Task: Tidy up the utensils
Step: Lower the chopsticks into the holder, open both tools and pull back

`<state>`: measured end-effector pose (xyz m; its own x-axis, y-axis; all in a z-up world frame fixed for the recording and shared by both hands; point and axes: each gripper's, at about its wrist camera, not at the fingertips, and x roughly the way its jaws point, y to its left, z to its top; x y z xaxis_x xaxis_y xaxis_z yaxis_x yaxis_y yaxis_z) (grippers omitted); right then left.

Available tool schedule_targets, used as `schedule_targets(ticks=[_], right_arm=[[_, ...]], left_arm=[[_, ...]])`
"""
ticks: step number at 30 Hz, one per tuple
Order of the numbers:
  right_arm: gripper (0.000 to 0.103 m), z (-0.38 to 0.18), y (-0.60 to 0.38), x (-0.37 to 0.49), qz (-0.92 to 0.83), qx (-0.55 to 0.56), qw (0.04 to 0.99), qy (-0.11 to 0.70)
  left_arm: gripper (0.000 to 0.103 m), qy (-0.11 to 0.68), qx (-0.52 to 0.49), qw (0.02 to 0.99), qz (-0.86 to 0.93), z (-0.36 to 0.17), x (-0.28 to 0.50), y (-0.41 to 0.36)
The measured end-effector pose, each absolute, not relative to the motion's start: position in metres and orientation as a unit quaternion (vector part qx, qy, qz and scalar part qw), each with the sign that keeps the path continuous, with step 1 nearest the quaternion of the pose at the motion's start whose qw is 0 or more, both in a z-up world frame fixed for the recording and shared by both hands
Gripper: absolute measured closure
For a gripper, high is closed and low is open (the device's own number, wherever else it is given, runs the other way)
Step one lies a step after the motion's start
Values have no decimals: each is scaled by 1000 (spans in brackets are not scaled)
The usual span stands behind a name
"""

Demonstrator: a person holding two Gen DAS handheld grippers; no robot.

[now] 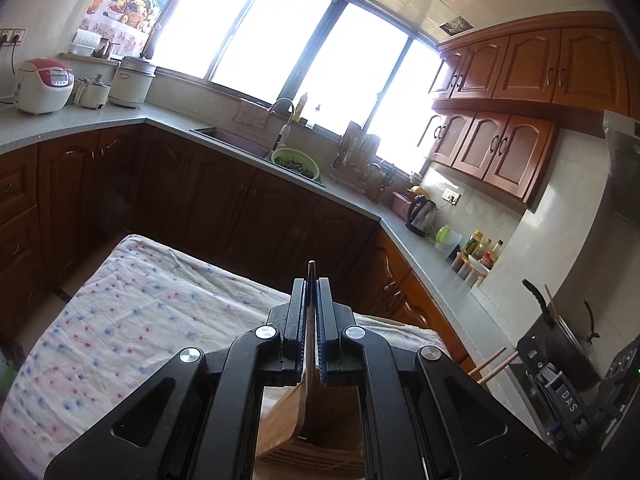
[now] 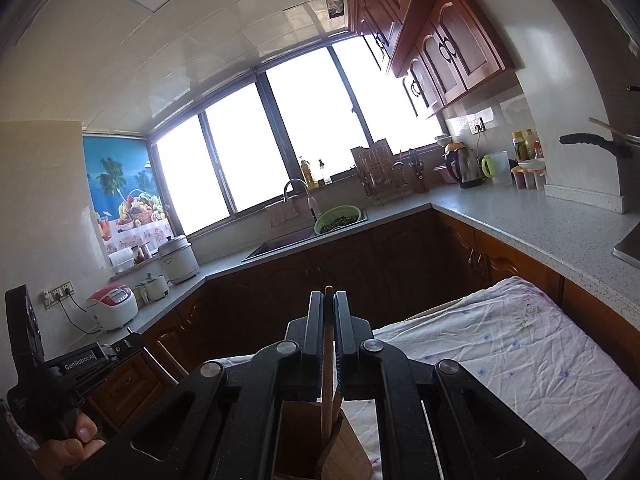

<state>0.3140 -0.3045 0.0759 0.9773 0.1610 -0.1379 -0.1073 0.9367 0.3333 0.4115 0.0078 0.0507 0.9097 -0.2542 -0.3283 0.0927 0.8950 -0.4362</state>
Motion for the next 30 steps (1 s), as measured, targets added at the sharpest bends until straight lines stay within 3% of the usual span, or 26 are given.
schedule_targets(ticks=[19,23,25,27,28,30], right_arm=[[97,55,-303,327,61,181,974,120],[92,56,-304,329,62,187,972,132],[88,56,-306,329,60,192,970,137],[64,56,-309,326,59,201,968,136],[57,56,-311,323,61,207,967,133],[51,58,-313,318,56,209,968,128]], left_arm=[[99,243,-167,950,-103,35,422,-11],[99,251,-166,948,-102,35,423,-9],[95,252,-169,947,-103,35,421,-6],[79,250,-174,947,-103,36,417,-3],[67,246,-175,948,-100,37,414,-1],[60,239,-175,950,-95,39,407,2]])
